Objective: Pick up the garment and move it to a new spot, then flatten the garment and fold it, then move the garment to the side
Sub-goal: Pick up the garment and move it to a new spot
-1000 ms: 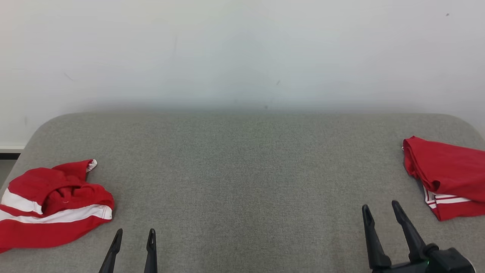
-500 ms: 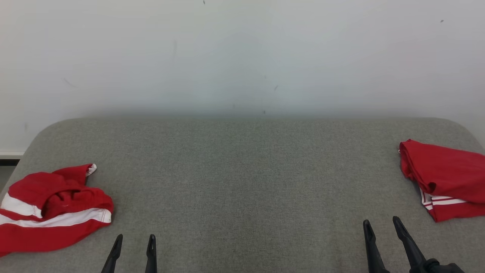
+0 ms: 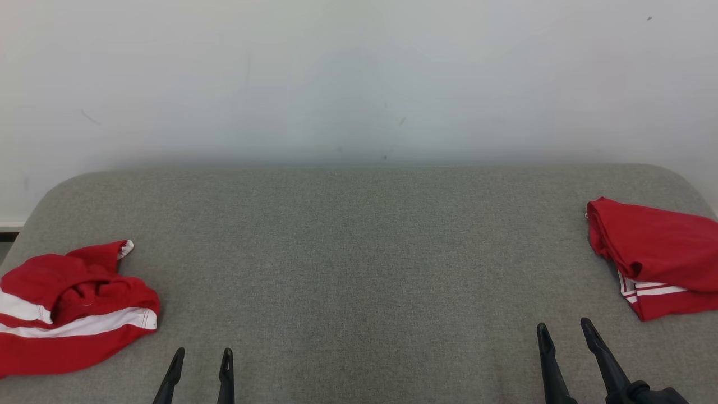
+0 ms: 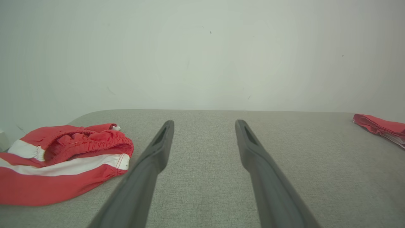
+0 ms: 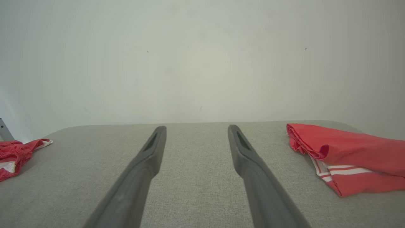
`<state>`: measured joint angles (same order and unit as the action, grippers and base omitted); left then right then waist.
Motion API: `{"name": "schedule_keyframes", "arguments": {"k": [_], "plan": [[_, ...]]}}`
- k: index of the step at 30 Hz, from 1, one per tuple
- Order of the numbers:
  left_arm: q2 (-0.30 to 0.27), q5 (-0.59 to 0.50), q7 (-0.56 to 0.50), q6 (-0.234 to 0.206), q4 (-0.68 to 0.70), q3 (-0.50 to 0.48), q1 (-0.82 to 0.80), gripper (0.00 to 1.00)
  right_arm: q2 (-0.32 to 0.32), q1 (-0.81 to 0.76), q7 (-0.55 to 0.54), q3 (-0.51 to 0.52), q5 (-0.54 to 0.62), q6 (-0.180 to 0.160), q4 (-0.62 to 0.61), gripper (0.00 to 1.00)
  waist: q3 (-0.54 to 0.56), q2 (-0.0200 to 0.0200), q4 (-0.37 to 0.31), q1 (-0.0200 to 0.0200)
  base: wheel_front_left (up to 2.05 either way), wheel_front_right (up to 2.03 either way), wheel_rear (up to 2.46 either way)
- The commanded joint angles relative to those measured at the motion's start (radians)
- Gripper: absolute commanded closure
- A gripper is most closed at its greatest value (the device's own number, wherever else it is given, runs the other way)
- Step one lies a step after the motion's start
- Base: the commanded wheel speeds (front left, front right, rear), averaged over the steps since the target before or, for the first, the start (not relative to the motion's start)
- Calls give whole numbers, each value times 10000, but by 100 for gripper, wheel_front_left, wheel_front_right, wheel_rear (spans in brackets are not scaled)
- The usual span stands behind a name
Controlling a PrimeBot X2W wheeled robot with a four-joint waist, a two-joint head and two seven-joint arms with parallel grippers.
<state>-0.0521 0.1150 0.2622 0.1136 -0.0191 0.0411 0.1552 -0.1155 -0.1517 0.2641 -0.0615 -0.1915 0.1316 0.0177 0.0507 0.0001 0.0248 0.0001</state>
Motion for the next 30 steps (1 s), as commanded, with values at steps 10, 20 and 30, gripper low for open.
{"name": "schedule_keyframes", "arguments": {"k": [10, 20, 30], "plan": [[24, 62, 25, -35, -40, 66, 20, 0, -22, -13, 8, -12, 21, -21, 43, 0, 45, -1, 22, -1, 0, 0, 0], [25, 32, 23, -49, -48, 28, -6, 0, -37, -56, 8, -126, -18, -21, 91, 0, 44, -1, 127, -1, 0, 0, 0], [22, 43, 23, -88, -82, -85, -61, 0, -36, -93, 8, -358, -83, -21, 102, 0, -2, -1, 1036, -1, 0, 0, 0]]}}
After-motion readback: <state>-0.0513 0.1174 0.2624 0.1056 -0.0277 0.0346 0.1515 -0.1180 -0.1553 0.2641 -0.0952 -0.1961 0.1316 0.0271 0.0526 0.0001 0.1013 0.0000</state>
